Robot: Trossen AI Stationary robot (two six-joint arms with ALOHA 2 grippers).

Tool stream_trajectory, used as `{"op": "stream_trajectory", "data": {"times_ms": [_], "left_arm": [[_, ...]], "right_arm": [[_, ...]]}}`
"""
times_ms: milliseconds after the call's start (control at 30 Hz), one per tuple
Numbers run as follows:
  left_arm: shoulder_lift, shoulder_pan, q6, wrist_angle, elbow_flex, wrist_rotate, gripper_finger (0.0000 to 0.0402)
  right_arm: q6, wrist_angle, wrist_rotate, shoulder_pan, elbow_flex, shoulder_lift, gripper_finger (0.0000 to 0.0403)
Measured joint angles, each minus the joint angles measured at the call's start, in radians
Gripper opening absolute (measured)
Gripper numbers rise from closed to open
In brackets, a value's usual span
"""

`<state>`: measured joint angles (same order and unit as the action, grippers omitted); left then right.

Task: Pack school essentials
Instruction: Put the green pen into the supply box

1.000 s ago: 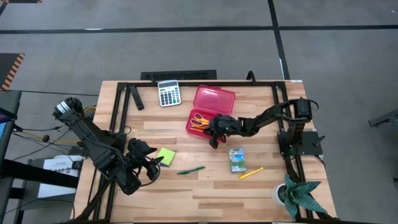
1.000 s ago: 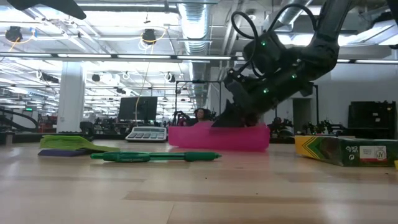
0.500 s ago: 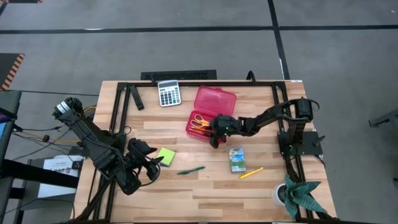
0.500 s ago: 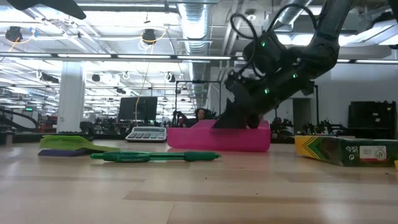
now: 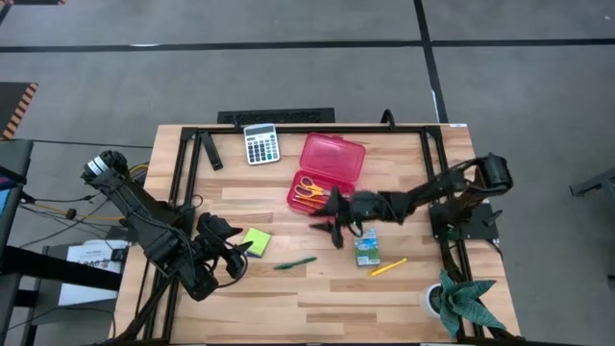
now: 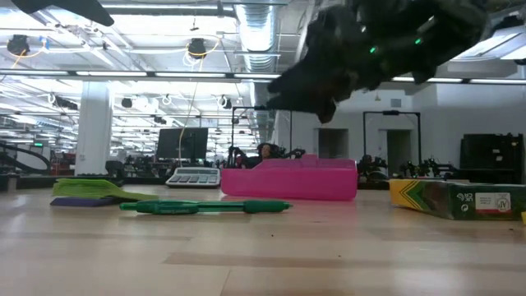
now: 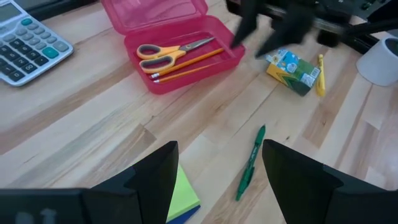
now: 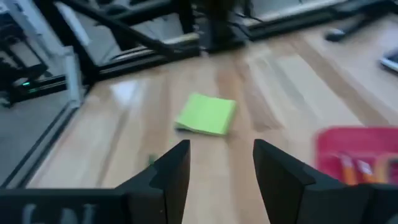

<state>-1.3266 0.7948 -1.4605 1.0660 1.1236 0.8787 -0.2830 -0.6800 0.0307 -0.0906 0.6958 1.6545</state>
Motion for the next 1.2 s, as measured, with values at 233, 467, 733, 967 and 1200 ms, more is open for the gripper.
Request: {"op": "stream_trajectory", "data": {"times_ms": [233,467,733,967,1200], "left_arm": [[0.0,0.0,0.009,-0.002,0.0,-0.002,0.0228],[0.0,0.0,0.009,-0.001,0.0,-0.022,0.0229],[0.0,0.0,-0.001,-0.005,0.0,-0.045,0.0228],[0.0,0.0,-0.013,-0.002,0.0,-0.048,0.0229],[0.0,0.0,-0.018,-0.002,0.0,-0.056,0.0228]], "right_arm": [[0.03,-0.012,0.042,-0.129,0.074,0.15,0.0189],[0.055,-0.012,0.032,-0.163,0.186,0.312,0.019],[0.074,-0.09,-0.008,-0.163,0.261,0.472,0.019],[0.065,-0.157,0.001,-0.167,0.268,0.582,0.0188],[0.085,-0.167,0.076,-0.183,0.272,0.641,0.0135]]}}
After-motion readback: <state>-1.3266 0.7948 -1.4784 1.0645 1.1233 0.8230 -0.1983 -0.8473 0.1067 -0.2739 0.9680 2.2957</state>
